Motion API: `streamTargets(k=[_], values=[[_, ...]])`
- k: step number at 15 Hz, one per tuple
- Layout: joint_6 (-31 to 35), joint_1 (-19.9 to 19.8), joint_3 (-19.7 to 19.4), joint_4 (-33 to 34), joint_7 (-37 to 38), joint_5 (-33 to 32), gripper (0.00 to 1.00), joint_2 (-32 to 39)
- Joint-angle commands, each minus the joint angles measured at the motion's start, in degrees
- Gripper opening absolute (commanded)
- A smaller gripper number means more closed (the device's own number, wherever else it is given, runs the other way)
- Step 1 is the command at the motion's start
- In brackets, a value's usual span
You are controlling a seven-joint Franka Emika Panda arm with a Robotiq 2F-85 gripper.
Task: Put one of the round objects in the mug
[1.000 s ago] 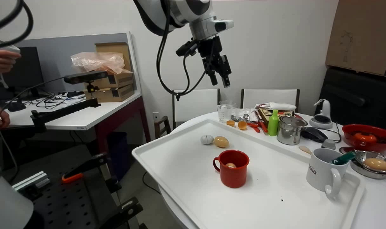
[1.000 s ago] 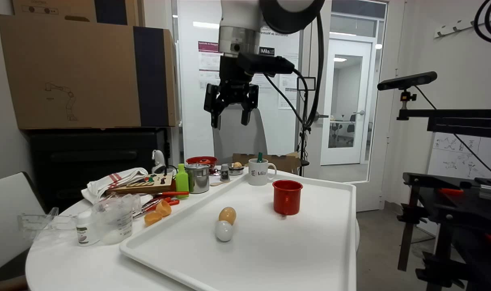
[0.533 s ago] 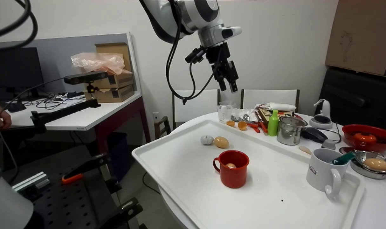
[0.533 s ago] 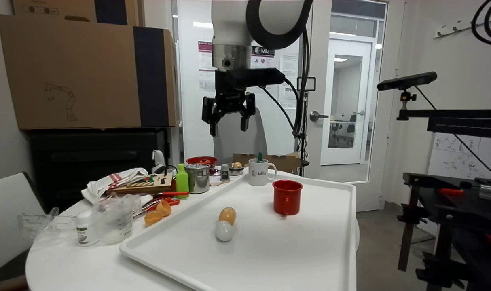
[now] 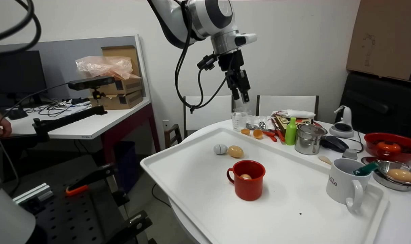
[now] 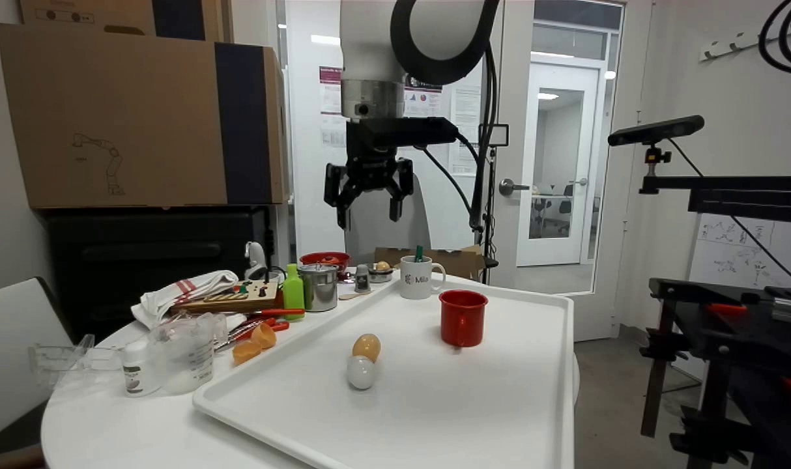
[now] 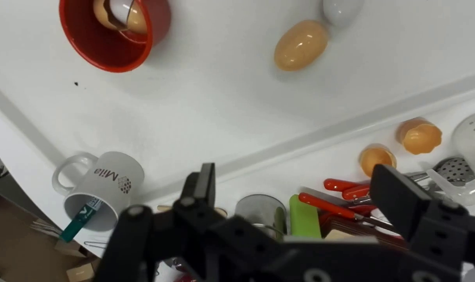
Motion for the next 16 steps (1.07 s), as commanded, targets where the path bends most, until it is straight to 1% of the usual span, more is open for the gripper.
streamTargets(k=[1,4,6,8,9,10,13,16], values=[[0.0,0.0,0.8,2.9,3.0,5.6,1.0,3.9],[-0.8,-0.1,0.8,5.3,5.6,10.0,1.0,7.1],[-1.8,-0.5,0.8,7.9,8.0,13.8,1.0,10.4],[-2.4,-0.4,0.2,10.6,10.4,16.0,1.0,13.5],[-1.7,-0.9,0.8,11.3,9.8,16.9,1.0,14.4],[-0.8,-0.1,0.0,7.1,8.2,15.1,1.0,11.0],[-0.9,-0.3,0.0,9.6,8.5,16.3,1.0,13.8],[-0.9,-0.3,0.0,10.1,8.7,16.4,1.0,14.0]])
